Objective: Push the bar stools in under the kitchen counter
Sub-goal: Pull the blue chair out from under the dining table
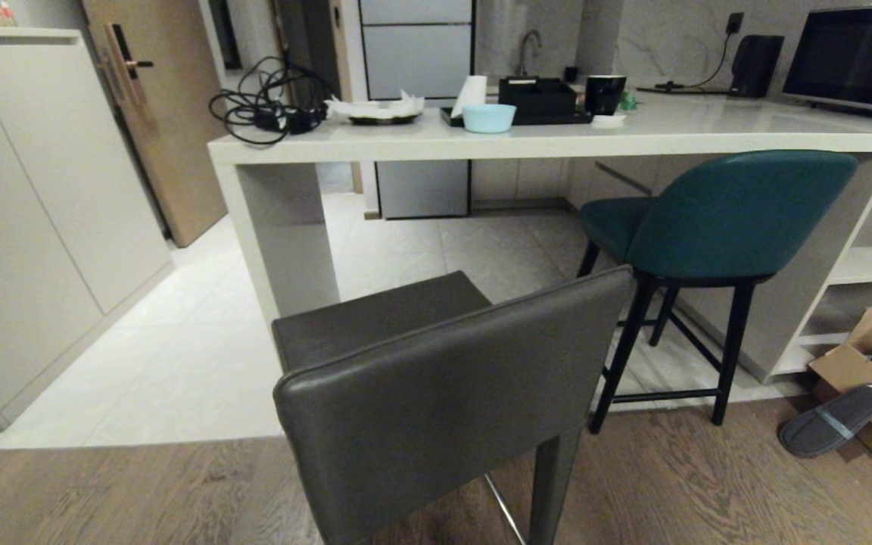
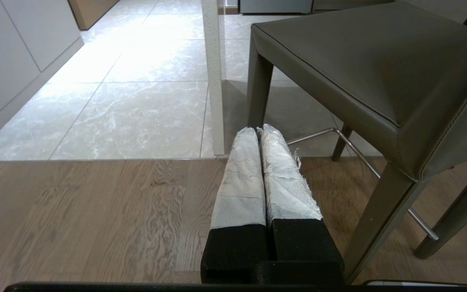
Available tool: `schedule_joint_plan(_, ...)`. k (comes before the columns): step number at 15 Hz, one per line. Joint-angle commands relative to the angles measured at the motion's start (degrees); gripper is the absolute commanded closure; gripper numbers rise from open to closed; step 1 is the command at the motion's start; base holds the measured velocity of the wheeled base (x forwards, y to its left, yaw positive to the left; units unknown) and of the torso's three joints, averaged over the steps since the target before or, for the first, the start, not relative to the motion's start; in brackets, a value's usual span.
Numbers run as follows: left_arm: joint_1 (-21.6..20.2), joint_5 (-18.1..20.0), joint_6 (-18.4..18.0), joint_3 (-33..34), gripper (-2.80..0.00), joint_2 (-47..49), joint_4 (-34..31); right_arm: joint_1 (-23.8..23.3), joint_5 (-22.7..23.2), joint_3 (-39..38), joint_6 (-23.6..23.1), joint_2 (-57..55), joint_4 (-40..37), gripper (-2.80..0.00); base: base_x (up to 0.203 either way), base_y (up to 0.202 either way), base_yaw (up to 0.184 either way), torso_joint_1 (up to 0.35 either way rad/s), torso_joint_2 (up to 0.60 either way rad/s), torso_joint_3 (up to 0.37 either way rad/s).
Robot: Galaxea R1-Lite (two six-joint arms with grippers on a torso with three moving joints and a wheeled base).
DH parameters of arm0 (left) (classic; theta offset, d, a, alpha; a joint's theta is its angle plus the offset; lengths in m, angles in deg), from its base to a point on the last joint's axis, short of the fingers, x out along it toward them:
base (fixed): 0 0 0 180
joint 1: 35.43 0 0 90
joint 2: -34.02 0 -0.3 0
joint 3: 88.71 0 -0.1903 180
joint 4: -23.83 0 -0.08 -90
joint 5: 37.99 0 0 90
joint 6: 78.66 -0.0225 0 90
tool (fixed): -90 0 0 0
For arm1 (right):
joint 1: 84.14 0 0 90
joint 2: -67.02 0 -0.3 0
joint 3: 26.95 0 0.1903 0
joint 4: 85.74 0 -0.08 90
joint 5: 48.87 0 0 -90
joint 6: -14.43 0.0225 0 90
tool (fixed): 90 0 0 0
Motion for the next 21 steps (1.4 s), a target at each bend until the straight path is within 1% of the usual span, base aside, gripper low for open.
schedule_joint_plan(1, 0.03, -0.02, 0.00, 0.00, 0.00, 0.09, 0.02, 0.00, 0.04, 0.00, 0.00, -0.07, 0.03, 0.00, 0.000, 0.000, 0.000, 0.000, 0.00, 0.000)
schedule_joint_plan(21, 0.12, -0.02, 0.79, 0.09, 0.00, 0.09, 0.28, 0.00, -0.23, 0.00, 0.70, 0.01, 0.03, 0.00, 0.000, 0.000, 0.000, 0.000, 0.00, 0.000)
